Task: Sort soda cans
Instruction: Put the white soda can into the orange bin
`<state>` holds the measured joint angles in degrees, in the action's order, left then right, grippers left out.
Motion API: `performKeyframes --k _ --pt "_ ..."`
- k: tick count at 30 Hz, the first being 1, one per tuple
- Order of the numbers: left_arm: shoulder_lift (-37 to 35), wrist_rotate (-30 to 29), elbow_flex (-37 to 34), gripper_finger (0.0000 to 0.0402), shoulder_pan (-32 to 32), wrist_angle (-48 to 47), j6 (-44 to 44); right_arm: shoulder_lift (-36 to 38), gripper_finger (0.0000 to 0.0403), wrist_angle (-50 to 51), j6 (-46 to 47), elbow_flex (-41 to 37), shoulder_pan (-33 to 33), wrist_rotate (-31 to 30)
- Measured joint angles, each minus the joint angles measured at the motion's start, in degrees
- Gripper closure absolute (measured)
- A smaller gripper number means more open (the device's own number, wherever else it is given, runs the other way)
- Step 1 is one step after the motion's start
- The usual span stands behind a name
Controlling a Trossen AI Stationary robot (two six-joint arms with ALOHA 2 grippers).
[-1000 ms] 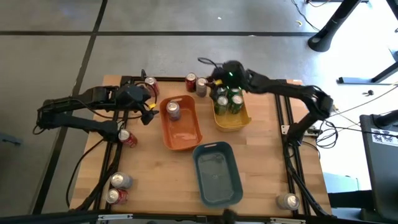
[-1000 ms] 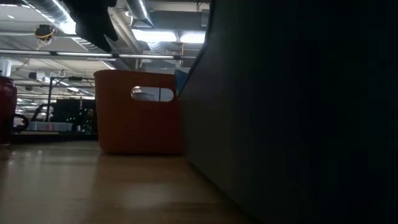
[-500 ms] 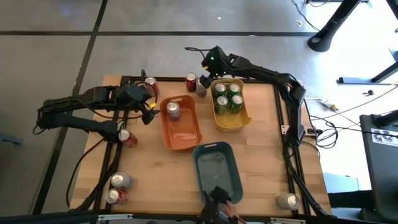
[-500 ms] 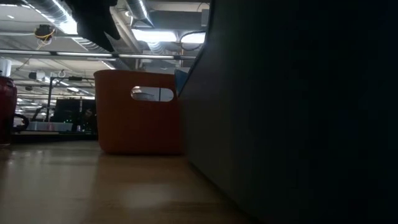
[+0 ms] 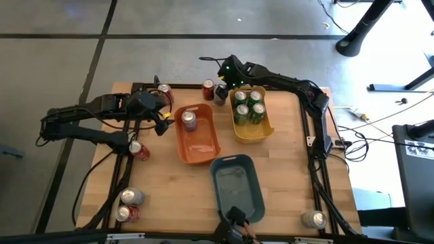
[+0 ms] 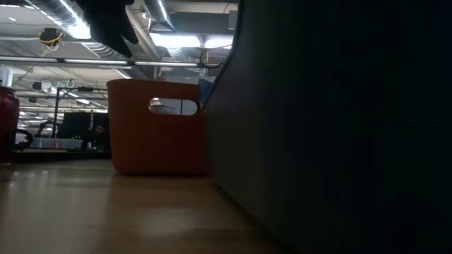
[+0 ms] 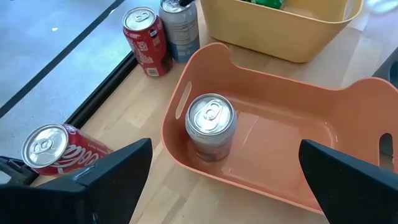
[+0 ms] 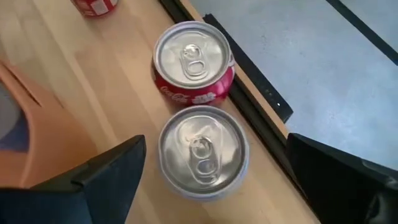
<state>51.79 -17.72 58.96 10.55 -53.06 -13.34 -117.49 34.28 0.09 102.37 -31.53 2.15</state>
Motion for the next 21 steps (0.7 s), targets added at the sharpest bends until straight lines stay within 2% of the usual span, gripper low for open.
performKeyframes --k 21 --pt "0.4 0.0 -0.1 0.0011 -0.1 0.1 0.0 -4.2 0.0017 -0.6 3.1 0.0 0.4 0.0"
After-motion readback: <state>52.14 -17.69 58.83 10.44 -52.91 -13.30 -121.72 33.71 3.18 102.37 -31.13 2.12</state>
